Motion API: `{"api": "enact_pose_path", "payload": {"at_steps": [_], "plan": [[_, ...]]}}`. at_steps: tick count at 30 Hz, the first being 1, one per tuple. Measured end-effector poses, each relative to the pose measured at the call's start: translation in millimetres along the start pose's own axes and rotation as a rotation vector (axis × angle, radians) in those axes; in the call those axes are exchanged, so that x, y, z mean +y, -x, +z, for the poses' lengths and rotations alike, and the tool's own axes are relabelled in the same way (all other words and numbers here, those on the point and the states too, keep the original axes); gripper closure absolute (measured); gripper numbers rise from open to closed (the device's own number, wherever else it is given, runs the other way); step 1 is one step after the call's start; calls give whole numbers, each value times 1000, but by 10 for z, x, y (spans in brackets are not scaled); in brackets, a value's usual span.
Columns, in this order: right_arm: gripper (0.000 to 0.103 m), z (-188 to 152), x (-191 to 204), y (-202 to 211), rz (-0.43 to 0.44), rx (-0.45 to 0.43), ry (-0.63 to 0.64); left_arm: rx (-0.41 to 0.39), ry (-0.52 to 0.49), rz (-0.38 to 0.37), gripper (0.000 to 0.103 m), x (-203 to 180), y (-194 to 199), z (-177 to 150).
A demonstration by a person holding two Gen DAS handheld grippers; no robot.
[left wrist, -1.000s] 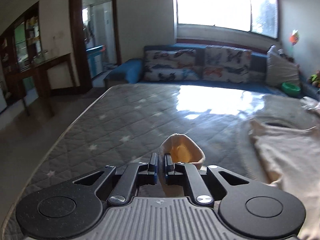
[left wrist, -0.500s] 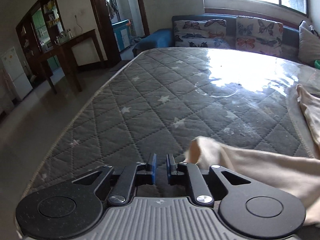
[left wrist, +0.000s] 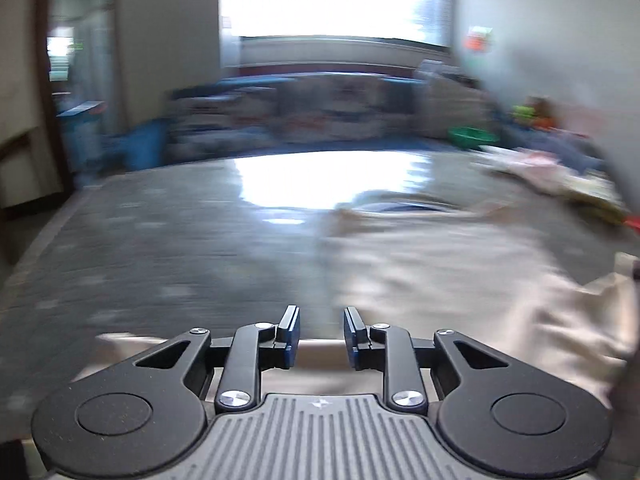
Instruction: Fold clothes
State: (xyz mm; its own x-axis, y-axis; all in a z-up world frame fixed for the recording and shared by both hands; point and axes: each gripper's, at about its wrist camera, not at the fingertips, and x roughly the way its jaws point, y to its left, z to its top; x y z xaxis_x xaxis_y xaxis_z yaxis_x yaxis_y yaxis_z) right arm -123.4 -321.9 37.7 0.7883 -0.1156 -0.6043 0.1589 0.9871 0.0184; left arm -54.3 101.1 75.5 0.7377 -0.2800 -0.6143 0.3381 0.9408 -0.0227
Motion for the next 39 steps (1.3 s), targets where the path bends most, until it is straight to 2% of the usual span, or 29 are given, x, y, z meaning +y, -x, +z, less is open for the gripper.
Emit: {"api": "enact_pose_path", "payload": {"at_steps": [3,6,8,10,11,12,13,15,21,26,28,30,33,38,39], "plan": [[46,24,-127,-218,-85,28,-33,19,-56,-172,76,-454,-94,-14],[50,4,-188,-408,-117,71,-74,57,-128,-289,76,-878,-189,-94],[54,-21,-145,-443,-140,63,-38,84,-150,-354,74,-1085,-217,-177],[71,-27,-98,-430,-149,61,-4,100,-185,-398,73,-1223,-214,-264],[75,-24,-91,-415,-157,59,5,106,-204,-413,71,-1281,-209,-294],[88,-21,-88,-398,-167,57,11,111,-224,-427,69,-1340,-204,-325],[93,-19,-93,-378,-170,57,16,117,-244,-442,68,-1398,-200,-356],[96,-18,-118,-344,-163,60,11,126,-259,-459,64,-1438,-195,-392],[94,-9,-161,-288,-117,65,-49,145,-281,-477,59,-1506,-183,-475],[93,-39,-109,-349,-137,72,-25,147,-284,-483,57,-1499,-159,-488],[100,-38,-110,-276,-132,44,-21,149,-288,-484,56,-1515,-172,-495],[100,-37,-156,-98,-131,-10,-32,148,-291,-487,55,-1519,-168,-498],[100,-112,-291,177,-174,-46,-50,148,-288,-499,52,-1517,-169,-503],[98,-382,-650,274,-308,45,-103,150,-301,-517,49,-1537,-163,-507],[98,-408,-691,302,-315,39,-118,152,-303,-520,49,-1542,-156,-507]]}}
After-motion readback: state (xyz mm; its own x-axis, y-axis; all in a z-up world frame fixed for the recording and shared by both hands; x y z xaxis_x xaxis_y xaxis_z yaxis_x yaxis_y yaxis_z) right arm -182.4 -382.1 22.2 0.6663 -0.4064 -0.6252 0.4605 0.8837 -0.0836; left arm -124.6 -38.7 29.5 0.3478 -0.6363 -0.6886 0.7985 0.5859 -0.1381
